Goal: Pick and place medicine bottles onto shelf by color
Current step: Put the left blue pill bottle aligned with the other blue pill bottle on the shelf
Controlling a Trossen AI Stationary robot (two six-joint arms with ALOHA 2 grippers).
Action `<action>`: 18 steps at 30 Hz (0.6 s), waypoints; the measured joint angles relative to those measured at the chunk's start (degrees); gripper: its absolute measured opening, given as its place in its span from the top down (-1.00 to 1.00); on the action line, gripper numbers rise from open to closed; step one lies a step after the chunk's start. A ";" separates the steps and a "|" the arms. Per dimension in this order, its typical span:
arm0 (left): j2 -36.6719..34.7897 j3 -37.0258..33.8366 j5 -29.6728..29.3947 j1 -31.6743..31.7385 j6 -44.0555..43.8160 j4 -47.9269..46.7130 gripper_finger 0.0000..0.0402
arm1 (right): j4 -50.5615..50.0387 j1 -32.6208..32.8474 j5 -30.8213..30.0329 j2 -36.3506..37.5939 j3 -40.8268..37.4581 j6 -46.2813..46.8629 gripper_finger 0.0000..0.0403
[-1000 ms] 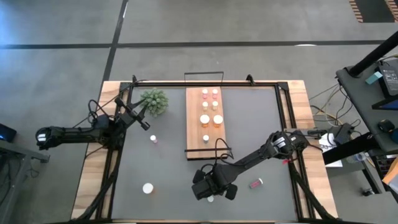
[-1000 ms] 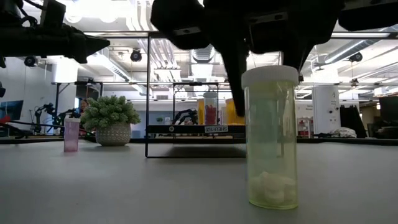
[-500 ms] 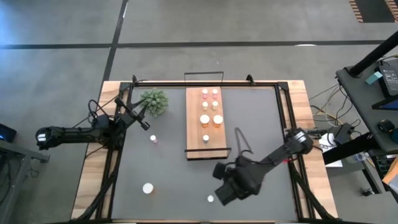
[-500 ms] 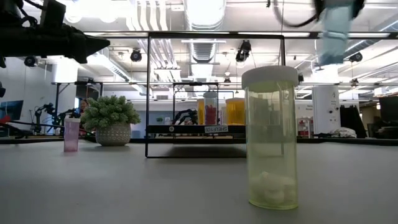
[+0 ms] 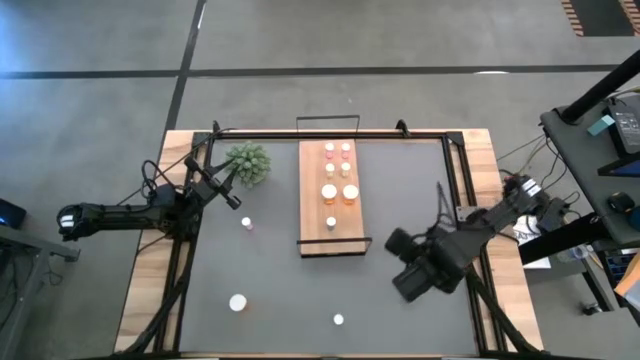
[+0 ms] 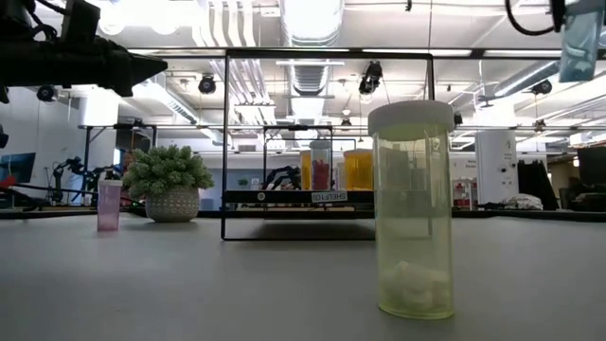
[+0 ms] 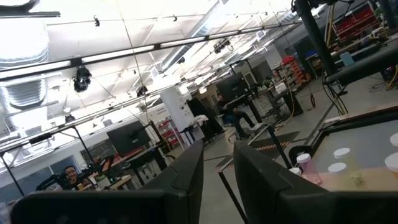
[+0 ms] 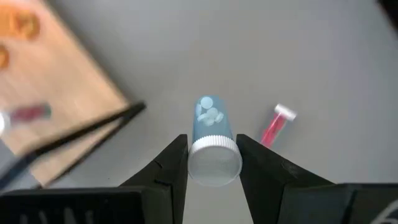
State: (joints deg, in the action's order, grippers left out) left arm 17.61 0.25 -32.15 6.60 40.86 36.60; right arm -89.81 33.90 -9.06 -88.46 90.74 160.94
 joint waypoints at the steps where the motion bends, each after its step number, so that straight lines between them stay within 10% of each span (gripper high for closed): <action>1: 0.00 -0.01 0.00 -0.01 0.00 0.01 0.64 | 0.08 -0.46 0.03 1.66 -1.62 0.10 0.45; 18: 0.00 0.00 -0.01 -0.01 0.00 0.02 0.64 | 12.62 -20.96 1.07 6.97 -12.64 -16.17 0.45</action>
State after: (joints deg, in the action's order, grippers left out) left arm 17.61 0.25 -32.16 6.59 40.86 36.61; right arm -77.19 12.94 -7.99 -81.49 78.11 144.77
